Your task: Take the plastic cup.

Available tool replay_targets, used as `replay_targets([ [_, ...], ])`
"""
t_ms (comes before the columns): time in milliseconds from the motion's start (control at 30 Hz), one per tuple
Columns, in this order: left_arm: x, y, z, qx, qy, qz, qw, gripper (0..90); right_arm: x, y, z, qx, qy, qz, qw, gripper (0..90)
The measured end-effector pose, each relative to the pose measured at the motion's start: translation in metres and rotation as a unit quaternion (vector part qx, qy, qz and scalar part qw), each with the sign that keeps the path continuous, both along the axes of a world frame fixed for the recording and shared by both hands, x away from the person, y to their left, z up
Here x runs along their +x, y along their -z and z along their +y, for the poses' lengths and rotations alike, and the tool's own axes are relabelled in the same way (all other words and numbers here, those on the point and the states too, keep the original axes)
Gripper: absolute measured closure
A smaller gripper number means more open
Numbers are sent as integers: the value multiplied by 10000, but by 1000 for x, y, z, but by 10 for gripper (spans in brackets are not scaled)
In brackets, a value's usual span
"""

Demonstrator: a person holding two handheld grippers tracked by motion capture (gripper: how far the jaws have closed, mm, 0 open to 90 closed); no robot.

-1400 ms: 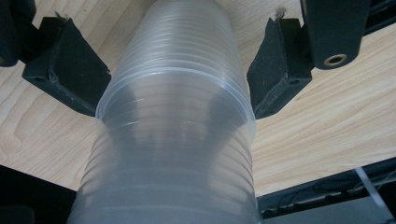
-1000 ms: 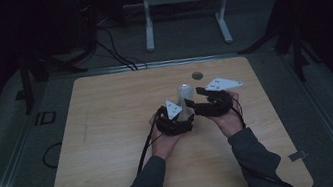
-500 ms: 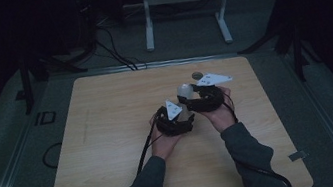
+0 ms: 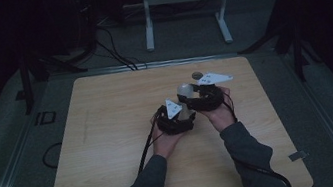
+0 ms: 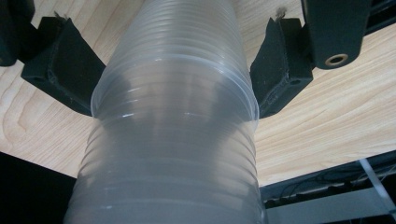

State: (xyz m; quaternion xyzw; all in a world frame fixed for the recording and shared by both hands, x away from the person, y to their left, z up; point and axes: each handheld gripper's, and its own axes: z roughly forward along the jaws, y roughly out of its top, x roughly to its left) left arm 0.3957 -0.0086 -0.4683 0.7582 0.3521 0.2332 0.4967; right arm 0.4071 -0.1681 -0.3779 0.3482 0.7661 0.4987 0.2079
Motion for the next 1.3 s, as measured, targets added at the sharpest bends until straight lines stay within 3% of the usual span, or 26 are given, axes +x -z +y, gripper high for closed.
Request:
replay_targets([
  [333, 0, 0, -1, 17, -24, -4, 10000, 210, -2, -7, 0, 62, 2, -107, 9999, 385],
  [667, -1, -1, 2, 57, 18, 28, 10000, 209, -6, -28, -4, 80, 4, -259, 9996, 391],
  [933, -2, -1, 2, 22, -14, 70, 10000, 207, -9, -46, -6, 306, -25, -360, 9989, 400],
  [1300, -3, -5, 7, -49, -42, 112, 9999, 178, -16, -67, -4, 396, -59, -591, 9974, 403],
])
